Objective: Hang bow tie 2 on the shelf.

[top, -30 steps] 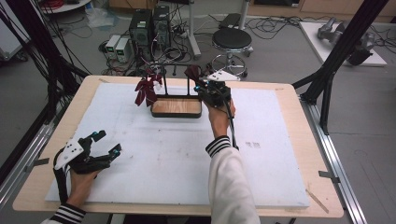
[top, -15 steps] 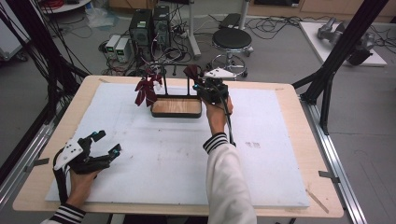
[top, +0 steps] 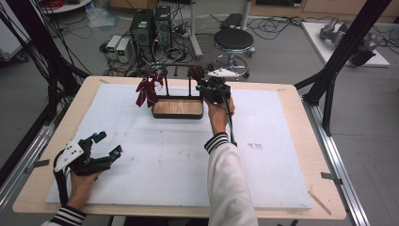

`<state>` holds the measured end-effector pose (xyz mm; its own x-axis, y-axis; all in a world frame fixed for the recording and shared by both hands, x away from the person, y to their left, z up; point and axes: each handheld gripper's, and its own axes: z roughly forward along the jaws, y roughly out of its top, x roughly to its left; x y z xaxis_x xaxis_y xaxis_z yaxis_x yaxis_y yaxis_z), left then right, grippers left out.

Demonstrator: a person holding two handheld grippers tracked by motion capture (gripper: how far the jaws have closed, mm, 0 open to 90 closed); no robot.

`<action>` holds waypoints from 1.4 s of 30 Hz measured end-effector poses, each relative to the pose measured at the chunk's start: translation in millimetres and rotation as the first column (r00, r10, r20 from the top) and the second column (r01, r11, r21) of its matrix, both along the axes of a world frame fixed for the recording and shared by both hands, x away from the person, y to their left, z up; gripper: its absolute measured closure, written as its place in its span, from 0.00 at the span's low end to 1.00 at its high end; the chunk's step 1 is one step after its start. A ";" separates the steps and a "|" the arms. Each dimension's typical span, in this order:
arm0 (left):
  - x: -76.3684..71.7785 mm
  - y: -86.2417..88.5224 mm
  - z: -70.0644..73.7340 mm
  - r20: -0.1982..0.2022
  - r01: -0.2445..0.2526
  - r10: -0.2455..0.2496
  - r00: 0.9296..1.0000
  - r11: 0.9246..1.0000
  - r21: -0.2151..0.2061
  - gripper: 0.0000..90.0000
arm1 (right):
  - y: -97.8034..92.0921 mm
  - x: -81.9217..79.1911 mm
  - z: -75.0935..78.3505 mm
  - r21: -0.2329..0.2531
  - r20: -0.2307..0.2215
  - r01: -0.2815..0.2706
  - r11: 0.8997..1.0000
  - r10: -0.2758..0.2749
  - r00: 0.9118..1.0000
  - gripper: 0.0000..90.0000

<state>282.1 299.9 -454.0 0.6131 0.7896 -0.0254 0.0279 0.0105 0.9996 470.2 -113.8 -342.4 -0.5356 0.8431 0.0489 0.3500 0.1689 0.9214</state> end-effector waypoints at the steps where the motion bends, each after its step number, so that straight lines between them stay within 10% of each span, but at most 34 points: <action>1: 0.0 0.1 0.1 -0.001 0.001 -0.001 1.000 1.000 0.000 0.18 | 0.3 0.6 0.2 -0.002 -0.002 0.001 1.000 -0.002 1.000 0.85; 32: -0.2 0.2 -0.1 0.003 0.002 -0.002 1.000 1.000 -0.001 0.18 | 2.2 9.1 -11.9 -0.056 -0.079 -0.008 0.998 0.004 0.997 0.83; 36: -0.3 0.1 -0.1 0.004 0.002 -0.002 1.000 1.000 -0.001 0.18 | 1.5 8.4 -10.9 -0.048 -0.079 -0.019 0.999 0.015 0.997 0.76; 42: -0.3 0.0 -0.1 0.003 0.002 -0.002 1.000 1.000 0.000 0.18 | 3.3 6.1 -10.0 -0.064 -0.096 -0.056 0.996 0.050 0.994 0.34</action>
